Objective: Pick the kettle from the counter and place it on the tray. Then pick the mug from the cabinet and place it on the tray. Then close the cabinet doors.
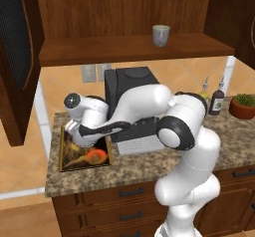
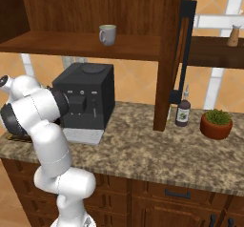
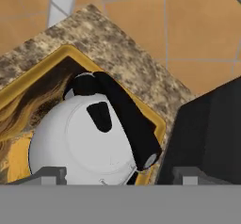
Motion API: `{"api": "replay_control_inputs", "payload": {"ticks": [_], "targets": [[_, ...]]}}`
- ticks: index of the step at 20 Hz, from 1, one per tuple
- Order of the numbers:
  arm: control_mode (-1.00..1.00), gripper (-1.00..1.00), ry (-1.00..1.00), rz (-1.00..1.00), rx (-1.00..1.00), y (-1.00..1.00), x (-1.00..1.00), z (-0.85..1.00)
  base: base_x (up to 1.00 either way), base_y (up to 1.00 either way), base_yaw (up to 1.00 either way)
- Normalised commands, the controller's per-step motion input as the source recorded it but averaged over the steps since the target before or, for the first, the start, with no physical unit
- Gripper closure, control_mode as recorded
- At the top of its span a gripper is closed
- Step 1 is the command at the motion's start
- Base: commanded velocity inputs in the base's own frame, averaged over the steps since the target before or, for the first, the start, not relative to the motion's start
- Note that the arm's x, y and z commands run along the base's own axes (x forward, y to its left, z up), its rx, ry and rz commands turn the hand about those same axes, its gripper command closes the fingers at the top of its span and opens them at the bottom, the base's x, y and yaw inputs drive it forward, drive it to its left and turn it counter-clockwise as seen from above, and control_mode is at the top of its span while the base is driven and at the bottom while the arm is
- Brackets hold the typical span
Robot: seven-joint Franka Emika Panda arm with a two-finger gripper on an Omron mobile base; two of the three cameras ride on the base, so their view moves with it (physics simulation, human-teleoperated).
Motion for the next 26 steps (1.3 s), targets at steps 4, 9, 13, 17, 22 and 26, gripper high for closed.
{"api": "replay_control_inputs", "payload": {"ticks": [4,9,13,17,22,26], "targets": [[-1.00,-1.00,-0.20,-0.05,-0.01,0.00,-0.09,0.34,0.00,0.00,0.00],[-1.00,-1.00,-0.18,-0.08,-0.02,0.01,-0.17,0.45,0.00,0.00,0.00],[-1.00,-1.00,-0.07,-0.15,0.01,0.00,-0.67,0.26,0.00,0.00,0.00],[-1.00,-1.00,-0.04,-0.17,0.08,-0.01,-0.66,0.49,0.00,0.00,0.00],[-1.00,-1.00,-0.10,-0.13,0.02,-0.28,-0.56,0.68,0.00,0.00,0.00],[-1.00,-1.00,-0.17,-0.09,0.02,-0.71,-0.51,0.47,0.00,0.00,0.00]]}}
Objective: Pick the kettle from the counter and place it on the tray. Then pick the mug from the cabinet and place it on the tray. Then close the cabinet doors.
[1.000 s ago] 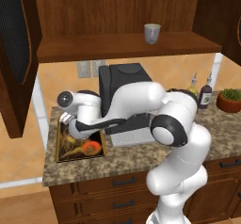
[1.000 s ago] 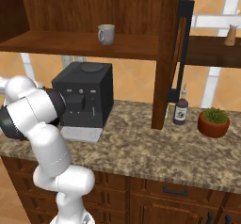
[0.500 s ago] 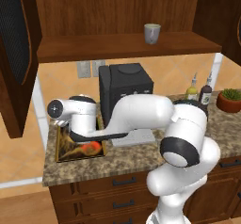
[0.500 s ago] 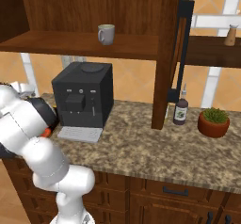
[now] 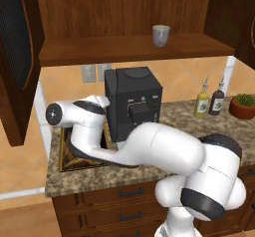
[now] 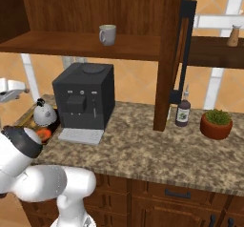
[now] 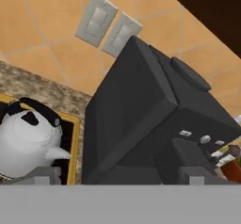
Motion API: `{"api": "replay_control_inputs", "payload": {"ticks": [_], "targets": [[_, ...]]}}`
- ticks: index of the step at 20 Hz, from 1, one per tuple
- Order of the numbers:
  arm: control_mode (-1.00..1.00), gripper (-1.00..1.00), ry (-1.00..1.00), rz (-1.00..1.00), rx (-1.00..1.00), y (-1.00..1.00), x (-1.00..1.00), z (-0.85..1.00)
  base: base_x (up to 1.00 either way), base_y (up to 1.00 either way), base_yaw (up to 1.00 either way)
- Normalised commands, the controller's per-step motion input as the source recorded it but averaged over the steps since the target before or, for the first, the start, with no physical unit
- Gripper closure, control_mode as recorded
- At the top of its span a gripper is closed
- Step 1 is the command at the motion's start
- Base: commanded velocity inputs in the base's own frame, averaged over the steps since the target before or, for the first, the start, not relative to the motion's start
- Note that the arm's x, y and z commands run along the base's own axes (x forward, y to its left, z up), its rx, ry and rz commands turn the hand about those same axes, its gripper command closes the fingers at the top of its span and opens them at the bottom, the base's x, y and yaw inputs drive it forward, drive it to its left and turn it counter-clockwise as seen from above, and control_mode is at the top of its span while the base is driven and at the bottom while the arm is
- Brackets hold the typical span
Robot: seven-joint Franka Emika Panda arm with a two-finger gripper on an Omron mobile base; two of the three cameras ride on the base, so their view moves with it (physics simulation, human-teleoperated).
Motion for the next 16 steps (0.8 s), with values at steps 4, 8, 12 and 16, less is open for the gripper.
{"api": "replay_control_inputs", "payload": {"ticks": [4,8,12,16], "targets": [[-1.00,-1.00,-0.23,-0.03,0.03,-0.87,-0.41,0.26,0.00,0.00,0.00],[-1.00,-1.00,-0.25,0.00,0.03,-0.93,-0.31,0.27,0.00,0.00,0.00],[-1.00,-1.00,-0.19,0.00,0.02,-0.86,-0.10,0.56,0.00,0.00,0.00],[-1.00,-1.00,-0.14,-0.01,0.02,-0.76,-0.01,0.80,0.00,0.00,0.00]]}}
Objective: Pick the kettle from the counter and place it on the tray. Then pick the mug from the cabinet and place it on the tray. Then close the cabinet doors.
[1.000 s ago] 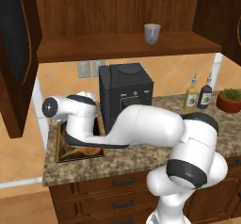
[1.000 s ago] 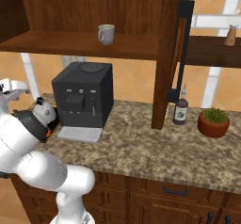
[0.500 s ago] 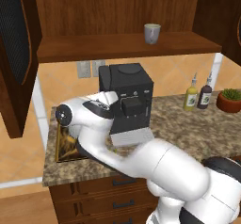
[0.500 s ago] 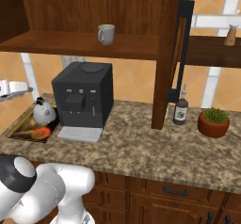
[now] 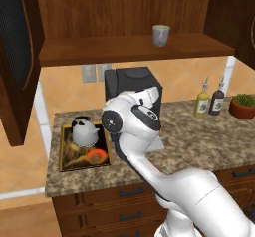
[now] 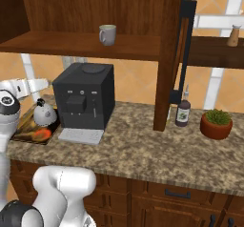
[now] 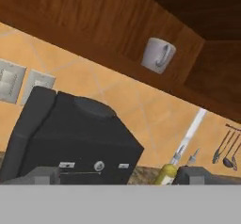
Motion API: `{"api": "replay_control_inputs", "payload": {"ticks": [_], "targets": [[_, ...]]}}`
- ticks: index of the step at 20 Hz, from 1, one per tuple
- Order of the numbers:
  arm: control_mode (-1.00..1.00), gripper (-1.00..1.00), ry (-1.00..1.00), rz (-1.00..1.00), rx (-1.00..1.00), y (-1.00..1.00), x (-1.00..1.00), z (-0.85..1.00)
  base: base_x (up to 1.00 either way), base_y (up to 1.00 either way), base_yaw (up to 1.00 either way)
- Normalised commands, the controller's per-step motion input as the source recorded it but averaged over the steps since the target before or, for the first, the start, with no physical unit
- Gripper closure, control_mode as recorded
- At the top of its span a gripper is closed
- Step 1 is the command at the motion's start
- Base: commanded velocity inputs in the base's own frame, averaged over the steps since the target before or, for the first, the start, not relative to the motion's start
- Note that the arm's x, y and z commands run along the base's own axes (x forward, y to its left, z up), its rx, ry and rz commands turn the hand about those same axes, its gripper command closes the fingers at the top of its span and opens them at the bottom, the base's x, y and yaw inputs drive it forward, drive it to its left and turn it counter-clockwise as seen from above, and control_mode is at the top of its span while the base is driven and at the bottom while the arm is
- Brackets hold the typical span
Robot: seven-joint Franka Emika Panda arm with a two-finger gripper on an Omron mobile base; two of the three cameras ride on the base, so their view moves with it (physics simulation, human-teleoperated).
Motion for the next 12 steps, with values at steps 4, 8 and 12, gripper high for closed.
{"api": "replay_control_inputs", "payload": {"ticks": [4,8,12], "targets": [[-1.00,-1.00,-0.06,-0.04,0.10,-0.62,0.00,0.84,0.00,0.00,0.00],[-1.00,-1.00,0.00,-0.18,0.20,-0.44,0.18,0.76,0.00,0.00,0.00],[-1.00,-1.00,0.02,-0.03,0.19,-0.17,0.01,0.09,0.00,0.00,0.00]]}}
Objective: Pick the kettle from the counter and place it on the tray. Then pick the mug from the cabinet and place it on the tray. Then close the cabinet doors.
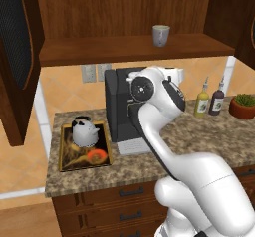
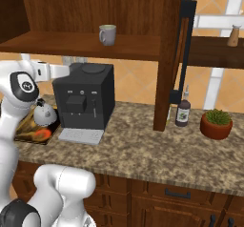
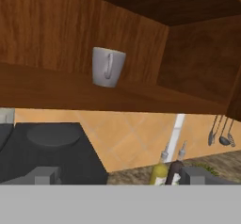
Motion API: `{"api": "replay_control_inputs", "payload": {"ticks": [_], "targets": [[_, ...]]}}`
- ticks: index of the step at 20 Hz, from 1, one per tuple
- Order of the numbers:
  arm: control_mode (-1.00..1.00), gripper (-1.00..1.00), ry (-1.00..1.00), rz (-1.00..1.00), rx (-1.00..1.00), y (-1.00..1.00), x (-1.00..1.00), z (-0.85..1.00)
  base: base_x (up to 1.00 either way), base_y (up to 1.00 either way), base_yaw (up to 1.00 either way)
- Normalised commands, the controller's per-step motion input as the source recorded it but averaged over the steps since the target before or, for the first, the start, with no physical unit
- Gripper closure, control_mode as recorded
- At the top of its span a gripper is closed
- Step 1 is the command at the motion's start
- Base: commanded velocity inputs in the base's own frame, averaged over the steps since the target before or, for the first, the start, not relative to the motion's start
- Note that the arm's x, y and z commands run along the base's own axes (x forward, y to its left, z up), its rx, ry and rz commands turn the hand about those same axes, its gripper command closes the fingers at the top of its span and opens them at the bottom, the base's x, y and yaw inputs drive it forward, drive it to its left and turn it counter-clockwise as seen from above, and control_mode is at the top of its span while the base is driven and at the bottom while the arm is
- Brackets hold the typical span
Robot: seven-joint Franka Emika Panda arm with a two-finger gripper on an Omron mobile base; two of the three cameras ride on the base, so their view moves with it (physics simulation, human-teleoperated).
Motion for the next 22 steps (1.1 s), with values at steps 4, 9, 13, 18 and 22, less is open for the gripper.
{"api": "replay_control_inputs", "payload": {"ticks": [4,9,13,18,22], "targets": [[-1.00,-1.00,0.00,-0.06,0.06,-0.04,0.04,0.22,0.00,0.00,0.00],[-1.00,-1.00,-0.03,-0.06,0.08,-0.22,0.00,0.50,0.00,0.00,0.00],[-1.00,-1.00,-0.06,-0.03,0.03,-0.03,0.02,0.41,0.00,0.00,0.00],[-1.00,-1.00,-0.09,-0.03,0.00,-0.06,0.21,0.31,0.00,0.00,0.00],[-1.00,-1.00,0.00,-0.01,0.02,-0.03,0.62,0.04,0.00,0.00,0.00]]}}
